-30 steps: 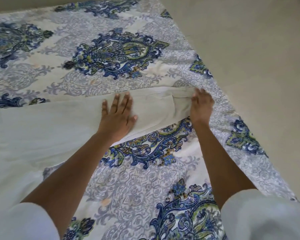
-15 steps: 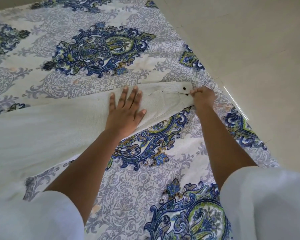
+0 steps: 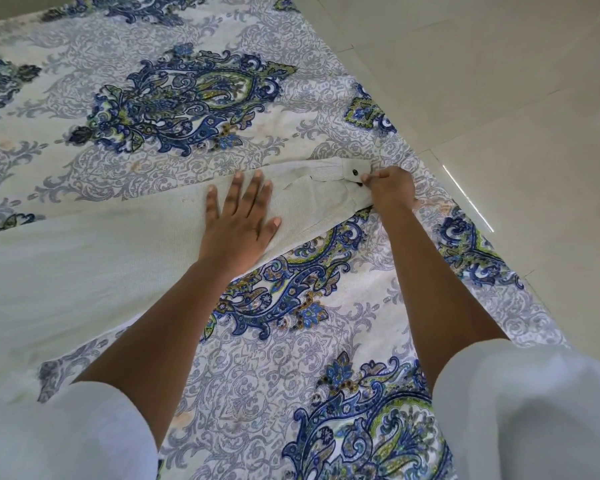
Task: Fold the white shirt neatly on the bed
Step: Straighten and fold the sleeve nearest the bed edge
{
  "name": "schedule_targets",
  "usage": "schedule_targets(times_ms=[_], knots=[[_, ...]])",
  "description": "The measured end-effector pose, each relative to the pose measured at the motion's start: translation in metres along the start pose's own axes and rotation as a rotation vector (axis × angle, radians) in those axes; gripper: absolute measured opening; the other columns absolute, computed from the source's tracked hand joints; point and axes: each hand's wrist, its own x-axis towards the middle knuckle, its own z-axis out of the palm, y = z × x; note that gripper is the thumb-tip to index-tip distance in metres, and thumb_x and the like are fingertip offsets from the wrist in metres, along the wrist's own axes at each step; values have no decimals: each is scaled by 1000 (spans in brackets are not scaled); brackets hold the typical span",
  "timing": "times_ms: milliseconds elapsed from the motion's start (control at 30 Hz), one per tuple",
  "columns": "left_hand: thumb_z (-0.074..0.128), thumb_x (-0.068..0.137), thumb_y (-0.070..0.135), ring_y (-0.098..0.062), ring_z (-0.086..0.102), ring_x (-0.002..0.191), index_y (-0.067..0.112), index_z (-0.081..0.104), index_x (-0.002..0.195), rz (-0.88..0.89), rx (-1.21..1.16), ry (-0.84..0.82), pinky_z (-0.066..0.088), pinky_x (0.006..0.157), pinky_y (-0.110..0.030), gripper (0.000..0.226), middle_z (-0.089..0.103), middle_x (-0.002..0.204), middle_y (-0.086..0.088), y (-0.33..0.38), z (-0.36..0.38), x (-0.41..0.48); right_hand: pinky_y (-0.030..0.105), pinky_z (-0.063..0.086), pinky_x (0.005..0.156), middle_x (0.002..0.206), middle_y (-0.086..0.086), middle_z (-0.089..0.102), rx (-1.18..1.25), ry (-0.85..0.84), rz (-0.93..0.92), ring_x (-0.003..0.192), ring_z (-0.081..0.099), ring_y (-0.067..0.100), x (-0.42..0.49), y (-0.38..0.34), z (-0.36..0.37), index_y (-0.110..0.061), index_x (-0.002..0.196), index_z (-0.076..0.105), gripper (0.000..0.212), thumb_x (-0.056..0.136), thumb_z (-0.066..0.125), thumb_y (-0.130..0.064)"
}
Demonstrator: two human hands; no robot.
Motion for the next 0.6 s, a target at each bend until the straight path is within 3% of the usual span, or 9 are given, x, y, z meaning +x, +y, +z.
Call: schedule_targets(times_ms=[33,100,167,300,367,400,500,533,600], knots=[[0,88,54,-24,-5,146,18,8,150,-1,0,0,-3,114,-54,72,1,159,0,0,0,0,43,41,99,86,1,66,55,-53,35,91,59,21,0,0,-2,-24,67,56,20,84,66,-27],[0,88,54,-24,-4,146,18,8,150,2,0,2,-3,114,-54,72,3,159,0,0,0,0,40,47,99,97,2,67,126,-139,90,87,53,15,3,0,-9,-24,82,64,6,85,60,-21],[2,89,53,-25,-1,146,18,11,150,6,-5,9,-1,114,-55,71,5,159,-1,-1,1,0,39,47,100,116,8,66,151,-128,113,95,58,18,7,2,-13,-14,108,67,25,85,56,-19],[5,91,52,-25,2,146,17,14,150,9,-12,3,1,114,-56,69,9,159,-1,-1,1,0,42,40,105,128,11,57,-137,-6,99,120,52,27,2,1,-5,-7,122,57,36,91,47,-22],[5,91,52,-25,1,147,18,13,150,6,-2,2,1,114,-56,69,8,159,-1,-1,1,-1,41,33,108,131,10,51,-346,208,-67,124,45,26,-19,-6,3,-7,126,50,35,95,45,-22],[4,91,52,-25,1,147,18,13,150,9,4,5,1,114,-56,69,7,159,-1,-1,1,-1,41,31,109,134,10,47,-351,253,-243,126,41,25,-33,-10,9,-8,129,48,36,96,44,-22],[3,90,52,-26,0,146,22,12,150,20,19,1,1,114,-57,68,6,159,-2,-1,-1,-2,45,15,117,155,8,24,-514,-40,-760,144,18,23,-69,-6,37,-13,146,28,48,100,32,-28],[3,90,52,-26,0,146,23,12,150,19,22,-9,0,113,-57,68,5,159,-2,-1,0,-2,45,4,118,159,2,10,-648,-127,-800,147,6,20,-71,2,43,-18,150,16,51,101,23,-34],[1,89,53,-25,-3,146,25,9,150,-2,30,-32,-2,113,-56,68,2,159,0,-1,-1,-2,46,-8,115,159,-6,-6,-768,-156,-711,146,-10,16,-61,14,45,-26,150,-1,53,101,10,-41]])
